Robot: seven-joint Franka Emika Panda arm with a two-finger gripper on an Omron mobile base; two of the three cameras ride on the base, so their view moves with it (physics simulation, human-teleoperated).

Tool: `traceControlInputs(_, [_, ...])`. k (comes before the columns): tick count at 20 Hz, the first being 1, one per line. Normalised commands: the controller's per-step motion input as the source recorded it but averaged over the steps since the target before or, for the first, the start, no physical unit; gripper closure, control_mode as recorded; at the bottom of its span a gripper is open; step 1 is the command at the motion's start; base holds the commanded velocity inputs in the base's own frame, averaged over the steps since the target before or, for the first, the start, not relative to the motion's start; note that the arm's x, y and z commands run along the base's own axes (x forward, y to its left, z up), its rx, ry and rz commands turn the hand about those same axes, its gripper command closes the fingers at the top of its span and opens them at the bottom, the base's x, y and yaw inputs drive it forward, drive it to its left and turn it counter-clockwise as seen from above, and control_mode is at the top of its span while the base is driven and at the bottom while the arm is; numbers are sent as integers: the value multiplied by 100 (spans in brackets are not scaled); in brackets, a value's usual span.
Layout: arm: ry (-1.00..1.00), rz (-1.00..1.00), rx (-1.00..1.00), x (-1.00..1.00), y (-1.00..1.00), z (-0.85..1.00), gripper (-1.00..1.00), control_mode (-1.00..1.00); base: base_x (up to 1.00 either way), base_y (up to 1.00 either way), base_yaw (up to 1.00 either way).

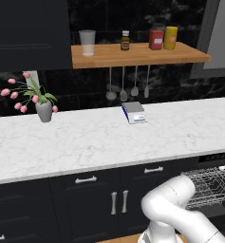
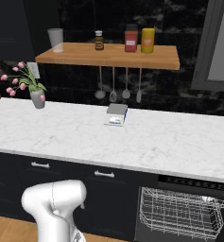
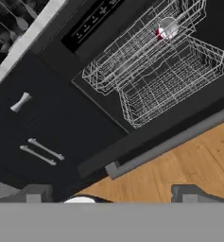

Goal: Pick up the cup and bowl from the counter, place them in the dishwasher, and close the dishwasher door.

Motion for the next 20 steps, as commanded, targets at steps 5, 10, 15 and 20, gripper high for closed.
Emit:
traceControlInputs(5, [-21, -21, 38, 71, -5, -100, -100, -100, 0, 0, 0])
traceControlInputs(10, [-11, -21, 31, 98, -28, -100, -100, -100, 0, 0, 0])
traceControlInputs(15, [-1, -19, 30, 32, -30, -100, -100, -100, 0, 0, 0])
traceControlInputs(20, [-2, -23, 21, 0, -18, -100, -100, -100, 0, 0, 0])
